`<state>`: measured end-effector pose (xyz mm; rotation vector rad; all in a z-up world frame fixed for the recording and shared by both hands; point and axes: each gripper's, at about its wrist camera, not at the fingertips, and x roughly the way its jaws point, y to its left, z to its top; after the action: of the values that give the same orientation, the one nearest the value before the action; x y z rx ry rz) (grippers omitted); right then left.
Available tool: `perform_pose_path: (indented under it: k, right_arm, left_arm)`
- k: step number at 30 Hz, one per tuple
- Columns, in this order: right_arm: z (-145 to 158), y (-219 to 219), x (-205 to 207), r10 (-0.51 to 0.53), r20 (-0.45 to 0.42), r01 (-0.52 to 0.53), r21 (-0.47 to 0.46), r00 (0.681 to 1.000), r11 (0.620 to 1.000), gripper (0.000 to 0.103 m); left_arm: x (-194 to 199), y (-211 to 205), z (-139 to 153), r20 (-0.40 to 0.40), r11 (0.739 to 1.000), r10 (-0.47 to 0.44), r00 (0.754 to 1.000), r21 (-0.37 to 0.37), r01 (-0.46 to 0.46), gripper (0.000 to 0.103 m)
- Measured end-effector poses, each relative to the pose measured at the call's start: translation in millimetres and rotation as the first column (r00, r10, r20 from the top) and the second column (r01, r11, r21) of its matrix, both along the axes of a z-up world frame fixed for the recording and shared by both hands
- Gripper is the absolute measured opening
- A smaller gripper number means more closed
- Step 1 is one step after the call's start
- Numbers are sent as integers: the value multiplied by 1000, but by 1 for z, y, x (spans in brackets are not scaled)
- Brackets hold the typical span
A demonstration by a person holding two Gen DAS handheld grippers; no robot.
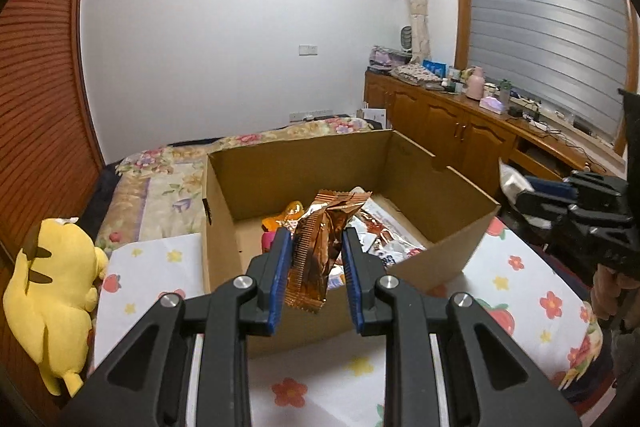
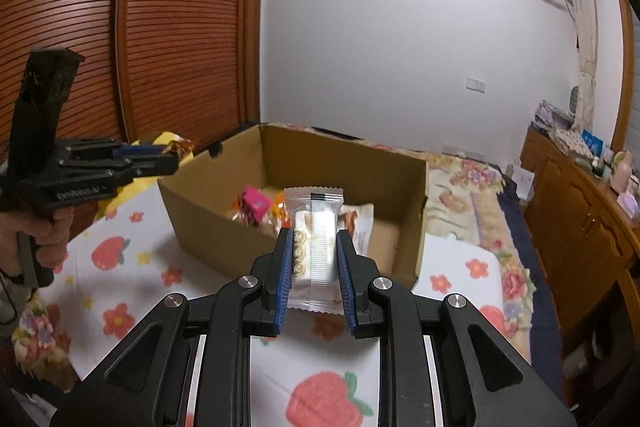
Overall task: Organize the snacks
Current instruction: 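Lift both held snacks and carry them over the cardboard box, then open both grippers to drop the foil packet and clear bar into the box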
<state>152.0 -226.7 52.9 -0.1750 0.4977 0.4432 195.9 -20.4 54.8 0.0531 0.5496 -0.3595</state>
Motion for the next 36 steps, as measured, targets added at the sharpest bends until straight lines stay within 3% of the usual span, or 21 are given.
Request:
perform_pose_path:
  k: [13, 21, 26, 36]
  right_arm:
    - [7, 14, 43, -12, -22, 12, 12, 1000, 1000, 20]
    - [-9, 19, 74, -53, -78, 53, 7, 996, 999, 20]
    - [-21, 18, 97, -67, -149, 75, 52, 987, 996, 20]
    - [-42, 43, 114, -40, -206, 53, 59, 978, 997, 20]
  left_arm:
    - [51, 13, -18, -90, 999, 47, 995, -6, -48, 23]
    - [60, 7, -22, -99, 999, 45, 994, 7, -45, 24]
    - [66, -3, -30, -120, 999, 40, 992, 14, -38, 24]
    - [68, -15, -33, -128, 999, 26, 991, 35, -22, 25]
